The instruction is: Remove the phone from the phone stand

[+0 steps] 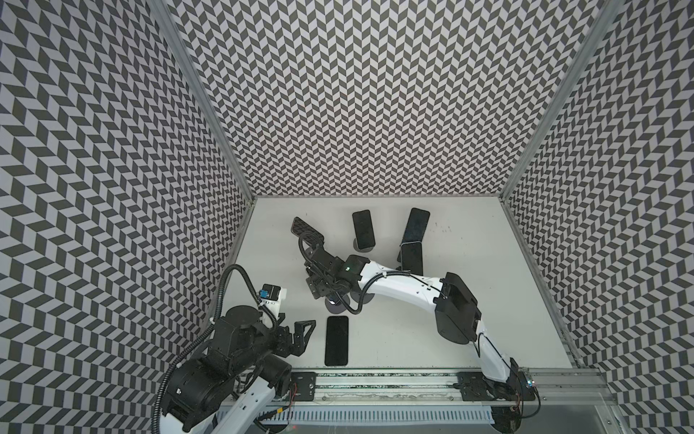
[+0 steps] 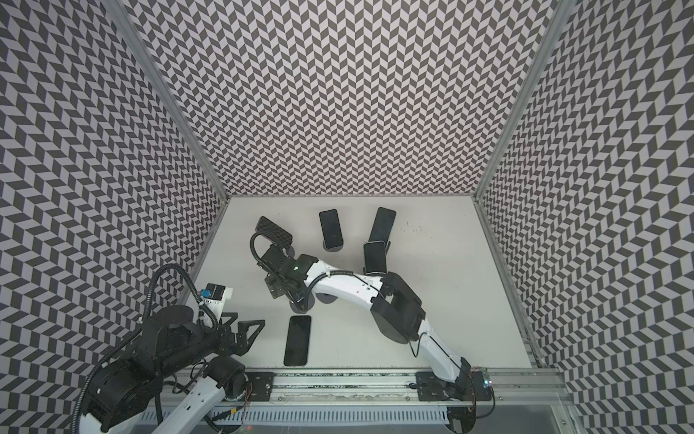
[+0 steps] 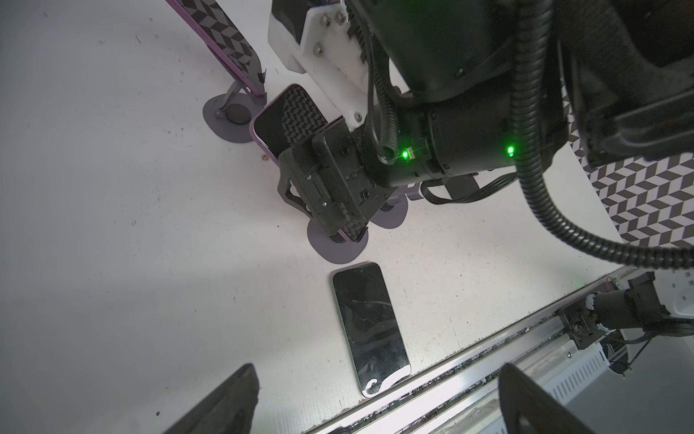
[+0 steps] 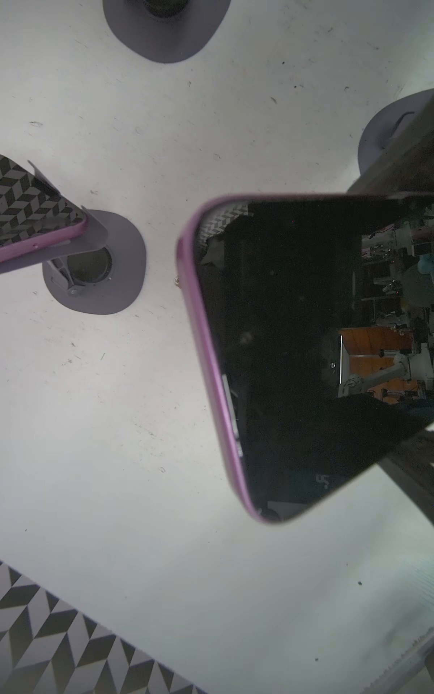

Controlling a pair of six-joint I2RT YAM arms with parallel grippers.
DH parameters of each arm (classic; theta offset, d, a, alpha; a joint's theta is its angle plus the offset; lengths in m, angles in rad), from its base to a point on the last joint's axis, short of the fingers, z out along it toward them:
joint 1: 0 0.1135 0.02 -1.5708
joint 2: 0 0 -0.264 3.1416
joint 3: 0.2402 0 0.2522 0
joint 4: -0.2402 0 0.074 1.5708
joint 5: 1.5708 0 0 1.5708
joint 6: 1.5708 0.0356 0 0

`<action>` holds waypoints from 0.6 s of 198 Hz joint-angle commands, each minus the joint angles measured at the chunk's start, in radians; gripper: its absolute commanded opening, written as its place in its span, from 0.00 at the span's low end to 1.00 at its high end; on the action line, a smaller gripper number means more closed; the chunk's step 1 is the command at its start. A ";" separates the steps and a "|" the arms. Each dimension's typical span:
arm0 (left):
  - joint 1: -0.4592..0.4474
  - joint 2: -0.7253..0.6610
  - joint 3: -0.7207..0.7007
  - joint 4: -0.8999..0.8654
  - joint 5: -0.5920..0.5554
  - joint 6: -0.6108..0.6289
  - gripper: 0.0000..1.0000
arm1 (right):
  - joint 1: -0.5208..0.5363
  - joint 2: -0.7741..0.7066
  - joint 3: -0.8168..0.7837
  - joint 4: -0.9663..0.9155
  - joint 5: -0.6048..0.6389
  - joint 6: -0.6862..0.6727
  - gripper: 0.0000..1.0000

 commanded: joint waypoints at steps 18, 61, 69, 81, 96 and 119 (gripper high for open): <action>-0.015 0.014 -0.008 -0.008 -0.024 -0.007 1.00 | -0.004 0.018 0.023 0.018 0.001 -0.007 0.86; -0.026 0.017 -0.008 -0.006 -0.034 -0.013 1.00 | -0.004 0.019 0.036 0.008 0.013 -0.018 0.83; -0.028 0.017 -0.009 -0.006 -0.036 -0.015 1.00 | -0.004 0.018 0.040 0.005 0.017 -0.019 0.83; -0.028 0.018 -0.012 -0.004 -0.040 -0.017 1.00 | -0.005 0.016 0.044 0.002 0.023 -0.022 0.82; -0.029 0.020 -0.013 -0.003 -0.042 -0.021 1.00 | -0.005 0.015 0.045 0.001 0.028 -0.025 0.82; -0.029 0.020 -0.013 -0.004 -0.046 -0.022 1.00 | -0.005 0.013 0.045 -0.001 0.029 -0.026 0.82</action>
